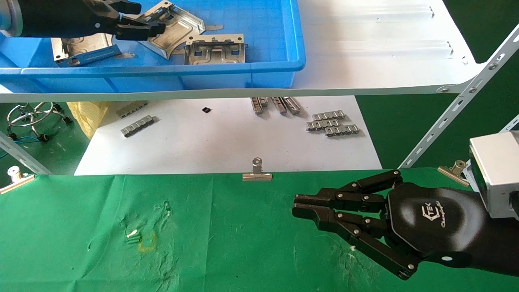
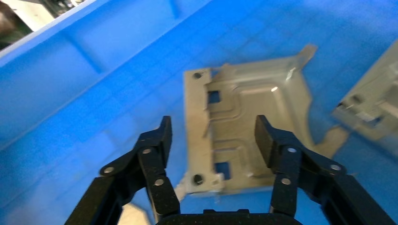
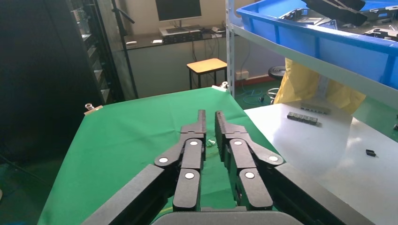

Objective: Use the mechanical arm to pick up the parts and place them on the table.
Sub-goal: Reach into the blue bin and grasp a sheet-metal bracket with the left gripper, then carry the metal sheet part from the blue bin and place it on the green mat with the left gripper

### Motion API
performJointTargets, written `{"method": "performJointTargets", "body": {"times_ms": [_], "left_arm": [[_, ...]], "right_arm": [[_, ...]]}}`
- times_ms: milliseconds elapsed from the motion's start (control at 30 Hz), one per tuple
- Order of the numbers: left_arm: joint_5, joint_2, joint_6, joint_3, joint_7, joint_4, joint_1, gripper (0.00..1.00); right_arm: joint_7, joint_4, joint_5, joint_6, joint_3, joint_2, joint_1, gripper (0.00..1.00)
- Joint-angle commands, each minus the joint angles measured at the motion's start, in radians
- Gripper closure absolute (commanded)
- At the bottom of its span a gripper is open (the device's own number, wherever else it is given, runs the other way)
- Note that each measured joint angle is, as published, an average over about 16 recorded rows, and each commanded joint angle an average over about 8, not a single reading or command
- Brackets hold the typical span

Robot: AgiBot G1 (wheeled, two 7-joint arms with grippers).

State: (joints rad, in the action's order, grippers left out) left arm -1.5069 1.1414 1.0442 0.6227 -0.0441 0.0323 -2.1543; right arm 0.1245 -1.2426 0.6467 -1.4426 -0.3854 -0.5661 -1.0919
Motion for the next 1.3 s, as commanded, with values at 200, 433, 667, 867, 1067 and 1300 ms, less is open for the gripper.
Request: {"method": "performJointTargets", "body": {"times_ms": [200, 433, 667, 867, 1067, 1300], "left_arm": [[0.000, 0.002, -0.048, 0.000, 0.024, -0.014, 0.005, 1.00], [0.001, 0.015, -0.116, -0.002, 0.020, -0.028, 0.009, 1.00], [0.021, 0.021, -0.121, -0.015, 0.008, -0.030, 0.009, 1.00], [0.063, -0.003, 0.003, -0.044, 0.020, -0.002, -0.016, 1.00], [0.123, -0.051, 0.300, -0.079, 0.085, 0.050, -0.030, 1.00], [0.170, -0.093, 0.541, -0.090, 0.162, 0.109, -0.007, 1.00]], "right_arm": [[0.000, 0.000, 0.000, 0.000, 0.000, 0.000, 0.000, 0.00], [0.000, 0.000, 0.000, 0.000, 0.000, 0.000, 0.000, 0.00], [0.000, 0.000, 0.000, 0.000, 0.000, 0.000, 0.000, 0.00], [0.000, 0.000, 0.000, 0.000, 0.000, 0.000, 0.000, 0.00], [0.000, 0.000, 0.000, 0.000, 0.000, 0.000, 0.000, 0.00], [0.000, 0.000, 0.000, 0.000, 0.000, 0.000, 0.000, 0.00]]}}
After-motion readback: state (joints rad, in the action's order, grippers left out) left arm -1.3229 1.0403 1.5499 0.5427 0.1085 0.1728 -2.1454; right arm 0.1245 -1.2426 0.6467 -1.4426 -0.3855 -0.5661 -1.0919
